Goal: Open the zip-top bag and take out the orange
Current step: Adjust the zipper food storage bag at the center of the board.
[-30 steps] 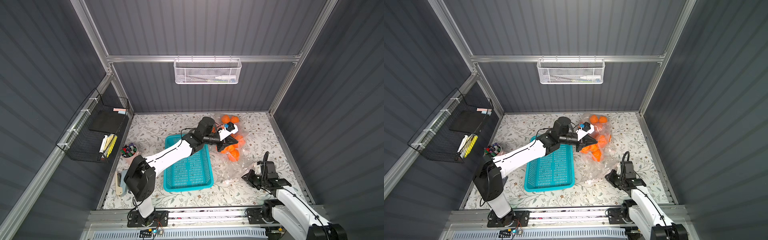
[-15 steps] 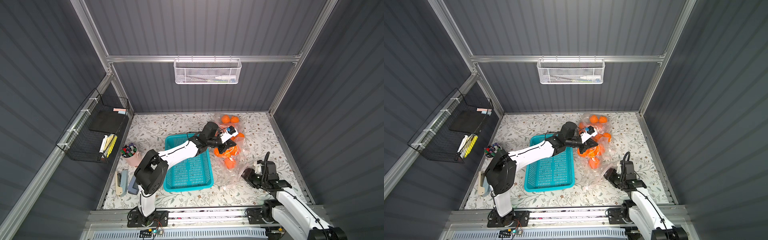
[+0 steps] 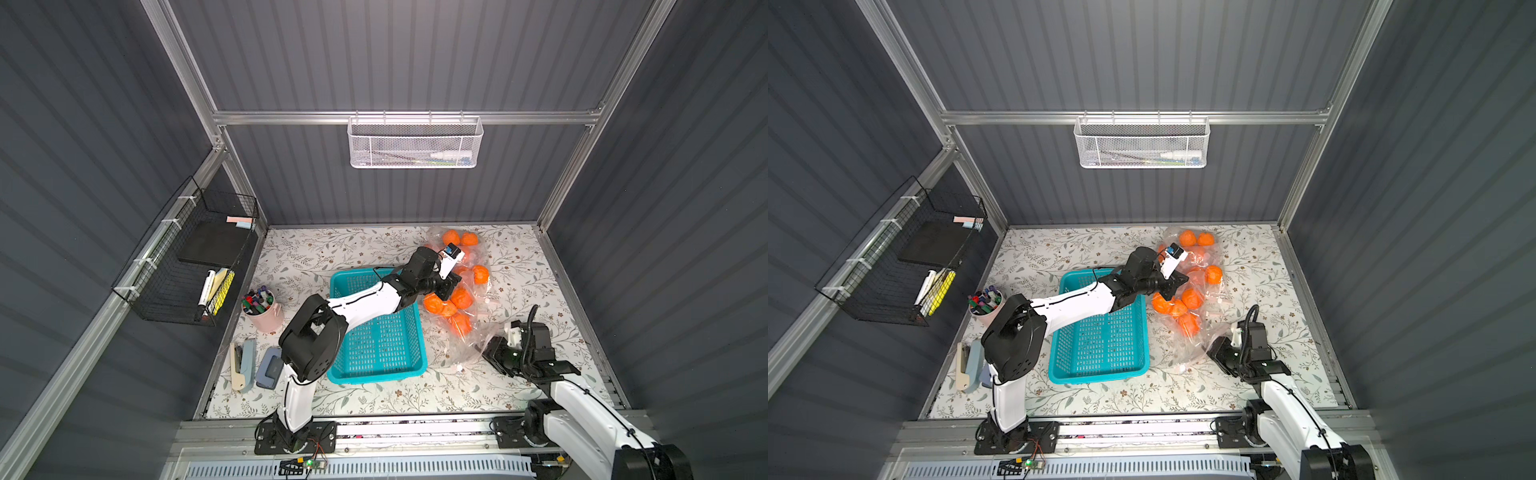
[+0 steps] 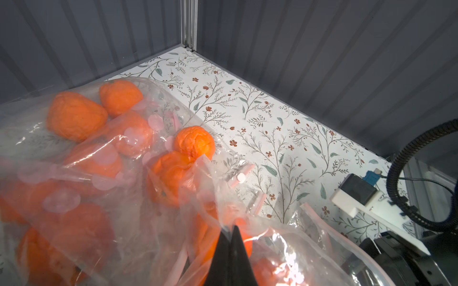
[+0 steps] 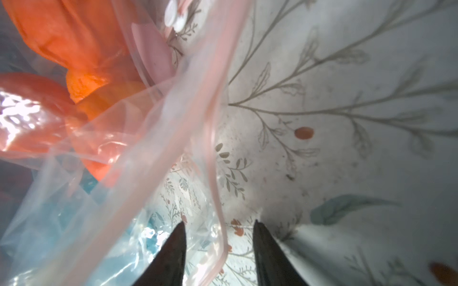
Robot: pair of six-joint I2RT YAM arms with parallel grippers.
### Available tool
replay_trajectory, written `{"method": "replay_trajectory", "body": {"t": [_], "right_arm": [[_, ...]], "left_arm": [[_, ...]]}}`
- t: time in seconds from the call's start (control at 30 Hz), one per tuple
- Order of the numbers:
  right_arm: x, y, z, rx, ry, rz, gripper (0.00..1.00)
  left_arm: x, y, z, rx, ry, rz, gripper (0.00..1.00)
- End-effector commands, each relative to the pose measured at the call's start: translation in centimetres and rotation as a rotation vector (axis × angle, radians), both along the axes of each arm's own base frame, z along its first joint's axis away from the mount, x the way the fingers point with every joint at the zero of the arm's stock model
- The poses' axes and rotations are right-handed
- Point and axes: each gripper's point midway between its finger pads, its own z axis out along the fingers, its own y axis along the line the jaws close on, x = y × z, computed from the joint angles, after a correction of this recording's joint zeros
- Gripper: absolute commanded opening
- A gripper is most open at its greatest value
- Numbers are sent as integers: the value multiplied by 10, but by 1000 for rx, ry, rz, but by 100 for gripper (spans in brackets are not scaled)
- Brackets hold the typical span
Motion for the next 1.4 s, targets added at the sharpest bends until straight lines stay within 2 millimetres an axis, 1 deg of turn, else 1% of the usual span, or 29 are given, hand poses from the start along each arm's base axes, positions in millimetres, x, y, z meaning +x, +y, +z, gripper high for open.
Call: {"method": "replay_trajectory", "body": {"t": [0.0, 0.13, 0.2, 0.3, 0.37, 0.4, 0.47, 0.5, 0.57, 0.63, 0.67, 0.73, 0.83, 0.87, 0.9, 0.93, 1.03, 1.07, 1.1, 1.13, 1.23, 1.33, 1.37], "right_arm": [[4, 3, 0, 23, 0, -11, 36], [11, 9, 3, 81, -8, -24, 22], [13, 10, 5, 91, -9, -22, 18], [14, 11, 8, 83, -2, -4, 10], [11, 11, 10, 66, 17, 14, 5], [9, 10, 11, 55, 24, 24, 4], [5, 9, 14, 30, 38, 44, 0], [3, 9, 16, 21, 34, 55, 0], [-1, 7, 16, 2, 29, 61, 0], [-3, 4, 16, -18, 6, 68, 0], [-4, 3, 16, -28, -6, 71, 0], [-4, 1, 17, -44, -35, 67, 0], [-4, -3, 18, -61, -74, 52, 0], [-4, -3, 18, -64, -90, 53, 0], [-3, -3, 20, -61, -107, 46, 0], [-2, -2, 22, -54, -131, 45, 0], [0, -4, 25, -57, -181, 28, 0], [1, -5, 26, -59, -195, 24, 0], [1, -6, 26, -60, -206, 18, 0], [2, -7, 25, -64, -211, 9, 0], [1, -10, 25, -75, -221, -2, 0], [-1, -18, 20, -107, -189, -43, 0], [-1, -20, 19, -112, -186, -55, 0]], "left_arm": [[7, -3, 18, -39, -10, 33, 0], [7, -1, 20, -50, -3, 44, 0], [6, -1, 22, -54, -1, 43, 0], [6, -1, 25, -54, -10, 43, 0], [8, 1, 28, -48, -26, 51, 0], [9, 2, 28, -38, -34, 48, 0], [11, 2, 36, -30, -67, 43, 0], [13, 2, 40, -23, -89, 36, 0], [14, 2, 52, -24, -139, 13, 0], [11, 0, 70, -43, -204, -27, 0], [7, 0, 79, -55, -238, -52, 0], [-6, -1, 101, -99, -318, -117, 0], [-36, 1, 132, -173, -435, -245, 0], [-44, 3, 137, -176, -465, -276, 0], [-57, 5, 139, -174, -498, -332, 0], [-67, 9, 146, -191, -541, -366, 0], [-99, 16, 159, -239, -626, -469, 0], [-104, 17, 160, -246, -644, -485, 0], [-106, 19, 157, -242, -653, -490, 0], [-107, 20, 146, -225, -644, -494, 0], [-95, 22, 131, -179, -641, -430, 0], [-67, 30, 129, -155, -656, -251, 0], [-61, 31, 128, -152, -644, -222, 0]]}}
